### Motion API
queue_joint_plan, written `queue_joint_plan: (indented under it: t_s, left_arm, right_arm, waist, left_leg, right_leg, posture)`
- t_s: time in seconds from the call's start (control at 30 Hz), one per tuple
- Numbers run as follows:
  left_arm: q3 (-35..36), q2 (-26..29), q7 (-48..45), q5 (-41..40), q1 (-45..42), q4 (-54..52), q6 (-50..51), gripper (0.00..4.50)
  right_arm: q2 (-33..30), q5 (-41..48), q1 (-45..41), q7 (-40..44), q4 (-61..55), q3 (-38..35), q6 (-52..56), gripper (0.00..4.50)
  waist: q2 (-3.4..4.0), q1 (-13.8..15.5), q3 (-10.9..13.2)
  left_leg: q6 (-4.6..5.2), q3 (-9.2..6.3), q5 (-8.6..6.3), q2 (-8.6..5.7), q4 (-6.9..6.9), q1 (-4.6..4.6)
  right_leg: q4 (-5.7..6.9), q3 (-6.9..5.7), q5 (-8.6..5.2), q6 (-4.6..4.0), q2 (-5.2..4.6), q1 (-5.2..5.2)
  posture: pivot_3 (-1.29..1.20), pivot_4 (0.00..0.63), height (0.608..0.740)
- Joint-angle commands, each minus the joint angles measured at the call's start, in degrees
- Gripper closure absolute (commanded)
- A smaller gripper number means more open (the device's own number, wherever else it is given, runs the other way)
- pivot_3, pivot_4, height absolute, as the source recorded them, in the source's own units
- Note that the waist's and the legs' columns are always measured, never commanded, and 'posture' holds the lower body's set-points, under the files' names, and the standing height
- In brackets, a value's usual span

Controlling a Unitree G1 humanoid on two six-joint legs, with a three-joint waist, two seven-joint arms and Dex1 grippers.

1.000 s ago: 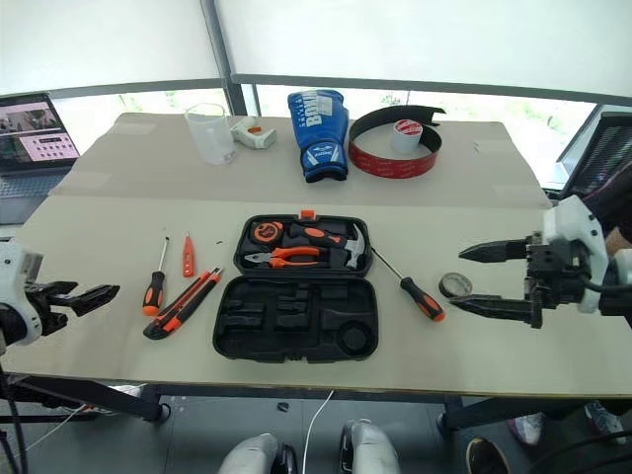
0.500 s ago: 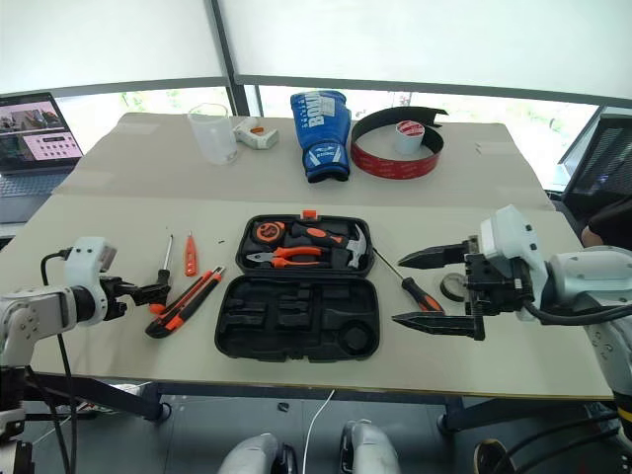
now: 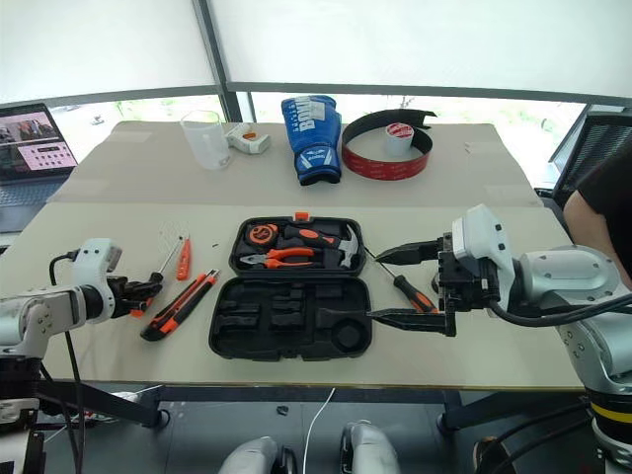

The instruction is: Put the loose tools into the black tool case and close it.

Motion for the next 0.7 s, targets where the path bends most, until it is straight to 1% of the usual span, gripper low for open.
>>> queue_joint_plan:
  t_s: [0.03, 0.07, 0.13, 0.23, 0.33, 0.37, 0.43, 0.47, 0.53, 0.7]
  left_arm:
    - [0.50, 6.41, -2.77, 4.61, -1.82, 3.08, -6.35, 3.69]
    - [-0.49, 7.75, -4.48, 5.48, -3.16, 3.71, -9.07, 3.69]
    - [-3.36, 9.36, -10.31, 6.58, -6.86, 3.00, -15.96, 3.69]
    - [-6.99, 9.56, -23.56, 4.53, -10.66, -1.50, -24.11, 3.69]
    - [-12.71, 8.90, -37.18, 3.56, -13.47, -4.78, -29.83, 3.69]
    - [-13.96, 8.67, -39.65, 3.76, -13.97, -4.99, -30.81, 3.69]
    - [-18.92, 7.22, -46.29, 5.17, -15.77, -5.37, -34.18, 3.69]
    - [-22.22, 5.85, -49.60, 6.57, -17.16, -5.08, -36.36, 3.69]
    - [-27.61, 2.79, -53.03, 10.74, -20.11, -2.25, -41.09, 3.69]
    - [-34.42, -4.55, -54.40, 18.22, -25.27, 6.40, -48.84, 3.69]
  right_arm:
    - [-1.51, -0.53, 0.61, 0.22, -0.43, -0.71, -0.10, 0.00]
    - [-1.65, -0.66, 0.89, 0.22, -0.50, -0.90, -0.13, 0.00]
    - [-1.85, -0.87, 1.28, -0.16, -0.71, -1.18, -0.24, 0.00]
    - [-2.15, -0.83, 1.86, -1.14, -1.36, -2.01, 0.15, 0.00]
    - [-2.48, -0.35, 3.54, -2.07, -2.05, -3.58, 1.07, 0.00]
    - [-2.59, -0.38, 4.14, -2.17, -2.28, -3.88, 1.02, 0.00]
    - [-2.88, -0.64, 6.16, -2.55, -3.04, -4.87, 0.81, 0.00]
    - [-2.92, -0.58, 7.05, -3.10, -3.49, -5.54, 1.03, 0.00]
    - [-2.95, -0.27, 8.24, -4.15, -4.35, -6.66, 1.56, 0.00]
    - [-2.90, 0.71, 10.67, -5.88, -6.81, -8.56, 2.66, 0.00]
  waist:
    - [-0.12, -0.27, 0.07]
    - [-0.30, -0.16, 0.15]
    - [-0.31, 0.12, 0.14]
    - [-0.36, 1.53, 0.17]
    - [-0.35, 2.01, 0.16]
    - [-0.34, 1.97, 0.16]
    - [-0.34, 1.79, 0.16]
    - [-0.34, 1.72, 0.16]
    - [-0.35, 1.63, 0.16]
    - [-0.41, 1.12, 0.20]
  left_leg:
    - [-0.02, 0.00, 0.01, 0.01, 0.00, -0.07]
    - [-0.05, 0.00, 0.04, 0.01, 0.00, -0.18]
    - [-0.11, -0.07, 0.08, 0.00, 0.07, -0.58]
    - [-0.10, -0.07, 0.08, -0.08, 0.14, -0.76]
    - [-0.06, -0.05, 0.06, -0.18, 0.20, -0.87]
    - [-0.03, -0.04, 0.05, -0.19, 0.20, -0.89]
    - [0.54, -0.02, 0.29, -0.27, 0.21, -0.89]
    - [0.57, -0.02, 0.29, -0.28, 0.21, -0.90]
    - [0.60, 0.00, 0.31, -0.29, 0.24, -0.90]
    - [0.64, -0.05, 0.33, -0.21, 0.37, -0.89]
  right_leg:
    - [0.01, -0.01, 0.00, 0.00, 0.01, -0.08]
    - [0.03, -0.02, 0.00, -0.01, 0.02, -0.18]
    - [0.05, -0.15, 0.01, -0.02, 0.02, -0.47]
    - [0.00, -0.27, 0.02, -0.06, -0.10, -0.52]
    - [-0.13, -0.25, 0.02, -0.10, -0.19, -0.52]
    - [-0.17, -0.25, 0.02, -0.10, -0.19, -0.51]
    - [-0.17, -0.21, 0.02, -0.09, -0.18, -0.49]
    - [-0.17, -0.22, 0.01, -0.08, -0.13, -0.49]
    - [-0.16, -0.24, 0.01, -0.07, -0.04, -0.49]
    - [-0.11, -0.19, 0.00, -0.04, 0.03, -0.46]
  posture:
    - [0.00, 0.150, 0.727]
    - [0.00, 0.150, 0.727]
    - [0.00, 0.150, 0.727]
    - [0.00, 0.150, 0.727]
    - [0.00, 0.150, 0.727]
    - [0.00, 0.150, 0.727]
    - [0.00, 0.150, 0.727]
    - [0.00, 0.150, 0.727]
    - [0.00, 0.150, 0.727]
    - [0.00, 0.150, 0.727]
